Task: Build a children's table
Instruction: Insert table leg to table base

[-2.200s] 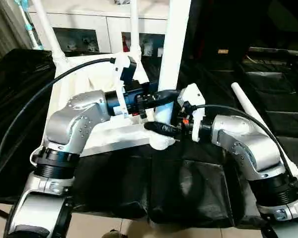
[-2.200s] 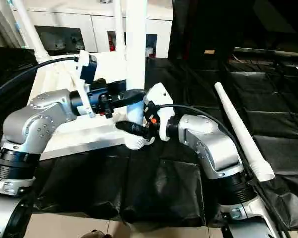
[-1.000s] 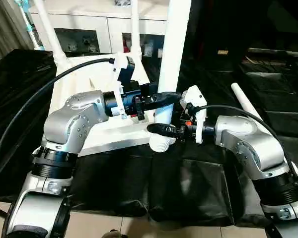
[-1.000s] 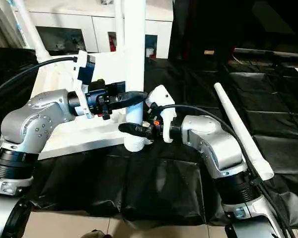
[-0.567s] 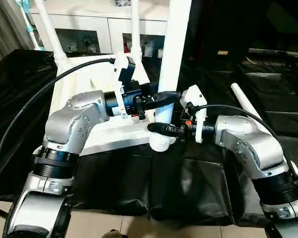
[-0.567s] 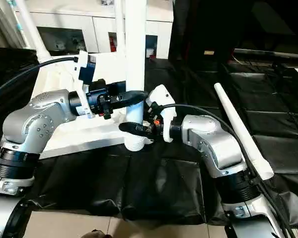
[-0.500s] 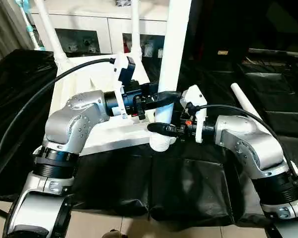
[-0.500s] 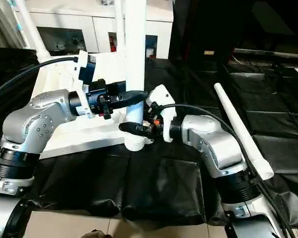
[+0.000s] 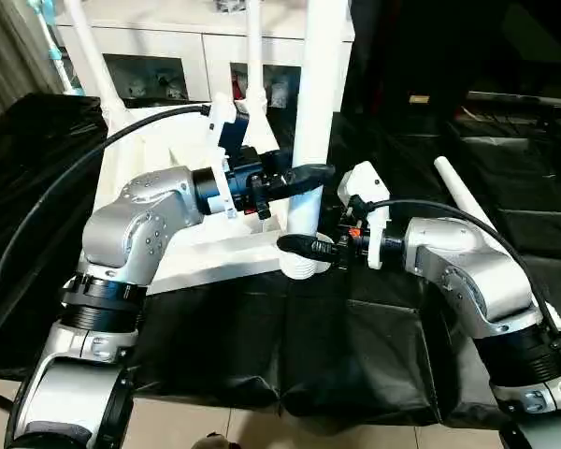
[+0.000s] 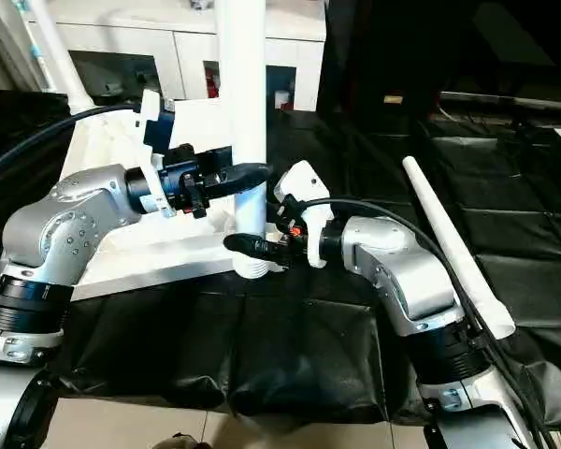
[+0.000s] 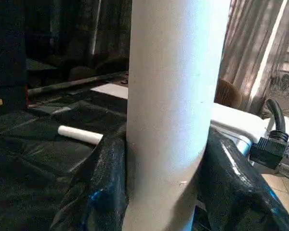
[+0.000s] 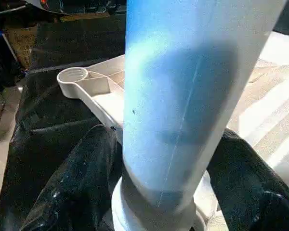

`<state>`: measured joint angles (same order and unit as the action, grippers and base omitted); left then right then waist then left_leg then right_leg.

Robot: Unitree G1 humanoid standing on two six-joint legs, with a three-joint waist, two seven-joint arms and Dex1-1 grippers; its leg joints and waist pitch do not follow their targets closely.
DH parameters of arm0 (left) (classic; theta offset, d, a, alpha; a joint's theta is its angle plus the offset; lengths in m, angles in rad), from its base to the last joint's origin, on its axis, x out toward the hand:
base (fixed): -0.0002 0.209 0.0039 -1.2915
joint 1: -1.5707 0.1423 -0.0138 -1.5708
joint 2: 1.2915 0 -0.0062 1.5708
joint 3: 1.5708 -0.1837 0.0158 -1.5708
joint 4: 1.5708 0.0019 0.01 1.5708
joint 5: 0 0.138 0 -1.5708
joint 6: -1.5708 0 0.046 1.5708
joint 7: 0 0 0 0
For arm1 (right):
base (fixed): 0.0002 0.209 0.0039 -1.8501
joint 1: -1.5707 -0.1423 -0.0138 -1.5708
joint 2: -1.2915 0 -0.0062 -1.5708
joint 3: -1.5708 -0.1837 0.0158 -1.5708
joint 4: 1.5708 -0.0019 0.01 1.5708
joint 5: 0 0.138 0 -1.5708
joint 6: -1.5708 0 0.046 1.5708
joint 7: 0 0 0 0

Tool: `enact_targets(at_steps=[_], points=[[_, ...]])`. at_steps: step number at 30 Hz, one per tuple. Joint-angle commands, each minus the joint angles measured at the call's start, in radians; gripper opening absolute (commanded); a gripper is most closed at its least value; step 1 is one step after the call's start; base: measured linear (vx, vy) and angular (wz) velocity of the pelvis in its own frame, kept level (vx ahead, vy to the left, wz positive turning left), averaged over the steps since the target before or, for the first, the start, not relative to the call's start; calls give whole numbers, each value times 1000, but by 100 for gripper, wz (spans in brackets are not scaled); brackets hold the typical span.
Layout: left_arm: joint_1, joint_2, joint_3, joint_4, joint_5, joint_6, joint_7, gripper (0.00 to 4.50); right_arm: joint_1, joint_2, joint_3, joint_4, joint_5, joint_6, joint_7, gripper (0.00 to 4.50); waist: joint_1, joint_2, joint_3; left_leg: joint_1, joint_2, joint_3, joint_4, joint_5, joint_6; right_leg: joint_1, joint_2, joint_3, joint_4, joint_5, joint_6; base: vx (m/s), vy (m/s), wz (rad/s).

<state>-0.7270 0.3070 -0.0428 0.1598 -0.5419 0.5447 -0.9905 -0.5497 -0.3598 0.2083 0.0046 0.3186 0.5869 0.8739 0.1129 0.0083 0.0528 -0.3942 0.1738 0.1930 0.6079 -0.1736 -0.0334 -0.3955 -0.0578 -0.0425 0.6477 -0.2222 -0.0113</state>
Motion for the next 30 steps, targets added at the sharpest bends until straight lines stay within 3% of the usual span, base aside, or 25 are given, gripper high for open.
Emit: enact_targets(at_steps=[1,7,19,26,27,30], points=[[-31,4,6,-5,-1,-7,-8,185,2,-7,8,-3,5,2,7,296,2,6,-75,25,51,-29,-57,-104,6,55,-81,45,-67,48,-230,0,0,0],[-29,0,5,-10,-7,-2,-10,185,5,-3,3,-3,4,4,8,296,1,8,-75,25,52,-30,-57,-106,3,55,-80,45,-66,50,-231,0,0,0],[-17,-11,1,-26,-16,-1,-15,185,17,3,-3,1,16,16,10,190,1,3,-76,26,52,-29,-56,-98,11,55,-82,46,-67,45,-231,0,0,0],[-15,-4,5,-21,-2,-7,-2,185,16,3,-3,3,12,13,10,186,1,3,-75,25,52,-29,-57,-96,11,55,-81,46,-67,43,-228,0,0,0],[-17,-6,11,-14,-5,7,11,241,17,4,-4,2,11,12,7,186,1,3,-75,25,52,-28,-57,-96,12,55,-81,46,-67,44,-228,0,0,0],[-19,-8,17,-4,-10,23,22,261,21,9,-7,-1,13,12,0,186,1,4,-75,26,52,-29,-57,-101,9,54,-80,45,-66,40,-230,0,0,0]])
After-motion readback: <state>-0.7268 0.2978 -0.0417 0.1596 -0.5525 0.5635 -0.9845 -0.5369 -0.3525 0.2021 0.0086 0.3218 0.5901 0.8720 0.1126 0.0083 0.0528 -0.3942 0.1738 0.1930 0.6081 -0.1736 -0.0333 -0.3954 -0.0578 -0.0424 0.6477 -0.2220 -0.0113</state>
